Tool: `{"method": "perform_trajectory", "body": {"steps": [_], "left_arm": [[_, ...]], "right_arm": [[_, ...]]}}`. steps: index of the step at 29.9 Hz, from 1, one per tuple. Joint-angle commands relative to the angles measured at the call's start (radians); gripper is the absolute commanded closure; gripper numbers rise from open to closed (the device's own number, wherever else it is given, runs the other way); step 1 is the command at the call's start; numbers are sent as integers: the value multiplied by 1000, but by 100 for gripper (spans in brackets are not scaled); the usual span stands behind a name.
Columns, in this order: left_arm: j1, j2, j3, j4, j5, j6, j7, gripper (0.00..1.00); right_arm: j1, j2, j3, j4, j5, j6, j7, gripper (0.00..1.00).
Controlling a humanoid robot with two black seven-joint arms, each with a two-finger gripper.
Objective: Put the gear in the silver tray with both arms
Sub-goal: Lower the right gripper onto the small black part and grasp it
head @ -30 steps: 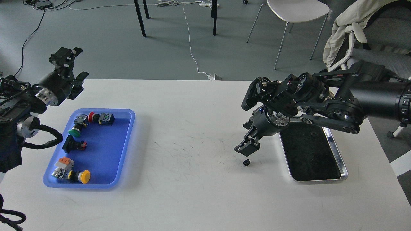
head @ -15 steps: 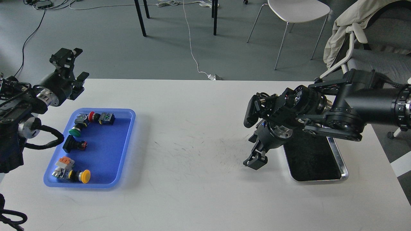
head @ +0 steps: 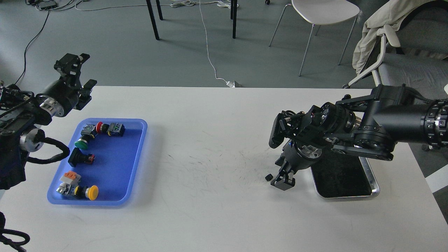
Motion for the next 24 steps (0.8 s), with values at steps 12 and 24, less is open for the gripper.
{"method": "perform_trajectory", "body": {"steps": [12,24], "left_arm": [[2,7,1,0,0,0,0,7],[3,6,1,1,0,0,0,7]], "right_arm": [[16,62,7,-8,3,0,0,46],[23,60,1,-2,3,3,0,46]]}}
